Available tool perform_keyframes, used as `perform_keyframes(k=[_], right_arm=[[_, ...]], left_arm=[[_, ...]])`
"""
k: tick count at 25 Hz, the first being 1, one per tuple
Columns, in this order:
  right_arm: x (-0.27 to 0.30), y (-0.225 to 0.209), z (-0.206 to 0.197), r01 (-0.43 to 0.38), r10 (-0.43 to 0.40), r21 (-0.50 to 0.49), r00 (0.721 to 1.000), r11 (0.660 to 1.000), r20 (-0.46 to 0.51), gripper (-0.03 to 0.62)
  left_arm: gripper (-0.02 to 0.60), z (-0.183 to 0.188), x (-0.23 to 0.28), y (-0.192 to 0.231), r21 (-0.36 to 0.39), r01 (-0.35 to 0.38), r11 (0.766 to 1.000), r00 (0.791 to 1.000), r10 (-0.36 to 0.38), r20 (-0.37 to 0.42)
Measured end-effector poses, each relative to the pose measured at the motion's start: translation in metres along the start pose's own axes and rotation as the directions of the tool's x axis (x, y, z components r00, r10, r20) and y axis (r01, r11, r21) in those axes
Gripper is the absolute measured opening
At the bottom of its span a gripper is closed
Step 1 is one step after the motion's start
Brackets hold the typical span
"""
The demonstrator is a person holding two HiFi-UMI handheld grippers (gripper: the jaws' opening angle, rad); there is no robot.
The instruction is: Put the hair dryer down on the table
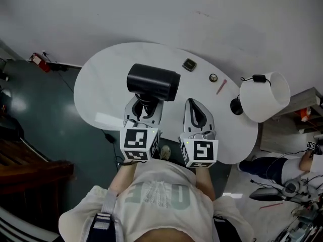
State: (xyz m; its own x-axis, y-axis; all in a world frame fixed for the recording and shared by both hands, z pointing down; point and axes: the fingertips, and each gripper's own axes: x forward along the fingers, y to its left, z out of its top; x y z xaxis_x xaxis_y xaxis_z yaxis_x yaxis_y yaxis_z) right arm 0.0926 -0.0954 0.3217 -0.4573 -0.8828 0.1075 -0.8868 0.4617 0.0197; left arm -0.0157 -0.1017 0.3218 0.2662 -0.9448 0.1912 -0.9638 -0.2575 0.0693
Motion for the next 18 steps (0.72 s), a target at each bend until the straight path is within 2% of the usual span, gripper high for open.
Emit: perform_keyframes(k=[2,7,15,18], right_arm=[[0.007,-0.005,0.001,-0.005,0.005,0.0,1.0,1.0,0.002,0.005],[0.013,-0.003,0.001,0.021,-0.021,-0.004,1.0,1.0,0.005,0.005],[0.031,0.004,0.007,0.024,-0.024,-0.003,0.999,1.0,0.021,0.005],[0.037,0.006,0.005,0.02,-0.02,-0.012,1.0,1.0,0.01,0.003]], left_arm=[[0.186,0.0,0.008,0.003,-0.021,0.002,1.0,1.0,-0.002,0.003],[0.186,0.001,0.019,0.012,-0.007,0.026,1.0,1.0,-0.026,0.004],[0.186,0.006,0.031,0.018,0.067,0.053,0.996,0.998,-0.051,-0.021],[0.186,0.004,0.034,0.021,0.073,0.06,0.996,0.998,-0.057,-0.036]])
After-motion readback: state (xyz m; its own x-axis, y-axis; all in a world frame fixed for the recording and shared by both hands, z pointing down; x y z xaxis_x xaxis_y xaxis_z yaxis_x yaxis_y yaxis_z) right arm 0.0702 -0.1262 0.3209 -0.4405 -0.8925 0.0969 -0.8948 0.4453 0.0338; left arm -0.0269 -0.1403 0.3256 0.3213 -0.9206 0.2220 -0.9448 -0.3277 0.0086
